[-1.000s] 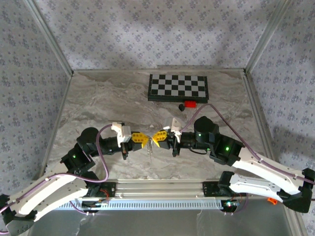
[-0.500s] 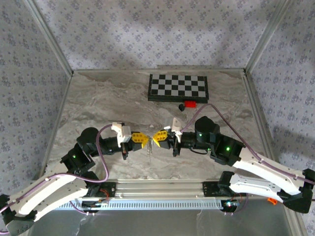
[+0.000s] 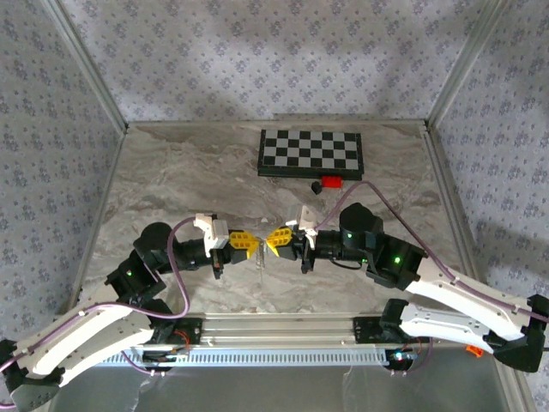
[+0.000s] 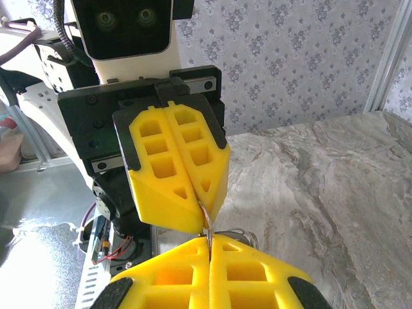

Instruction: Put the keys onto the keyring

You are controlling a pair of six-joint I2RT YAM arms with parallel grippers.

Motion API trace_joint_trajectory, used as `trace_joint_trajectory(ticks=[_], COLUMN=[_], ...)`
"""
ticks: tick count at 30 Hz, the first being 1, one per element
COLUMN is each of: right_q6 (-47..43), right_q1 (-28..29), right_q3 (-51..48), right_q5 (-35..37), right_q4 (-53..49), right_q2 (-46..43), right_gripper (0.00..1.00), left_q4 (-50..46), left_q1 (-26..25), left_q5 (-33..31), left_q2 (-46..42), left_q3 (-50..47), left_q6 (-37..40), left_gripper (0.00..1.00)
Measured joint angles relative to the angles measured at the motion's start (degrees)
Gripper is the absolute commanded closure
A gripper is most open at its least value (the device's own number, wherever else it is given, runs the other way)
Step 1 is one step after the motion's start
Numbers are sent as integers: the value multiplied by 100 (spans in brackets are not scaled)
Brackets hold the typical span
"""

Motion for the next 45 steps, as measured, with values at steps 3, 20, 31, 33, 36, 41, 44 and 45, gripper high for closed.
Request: trace_joint_trajectory(ticks=[3, 20, 31, 33, 36, 41, 44, 45], right_q6=[0, 0, 0, 0, 0, -2, -2, -2], right_q1=[0, 0, 7, 24, 55, 81, 87, 87], right_q3=[0, -13, -24, -28, -33, -33, -33, -33], right_q5=[2, 2, 2, 0, 2, 2, 4, 9], right_q4=[0, 2, 2, 2, 0, 0, 0, 0], right_q2=[0, -28, -57, -57, -55, -55, -55, -55], right_gripper=[100, 100, 100, 100, 100, 100, 100, 100], left_q4=[0, 0, 0, 0, 0, 2, 2, 2], left_q1=[0, -22, -37, -46, -59, -66, -66, -66], left_q5=[0, 0, 0, 0, 0, 0, 0, 0], left_q2=[0, -55, -63, -63, -59, -42, -20, -22], left_q3=[0, 0, 0, 0, 0, 0, 0, 0], left_q6=[0, -2, -2, -2, -2, -2, -2, -2], left_gripper=[100, 100, 100, 100, 100, 100, 100, 100])
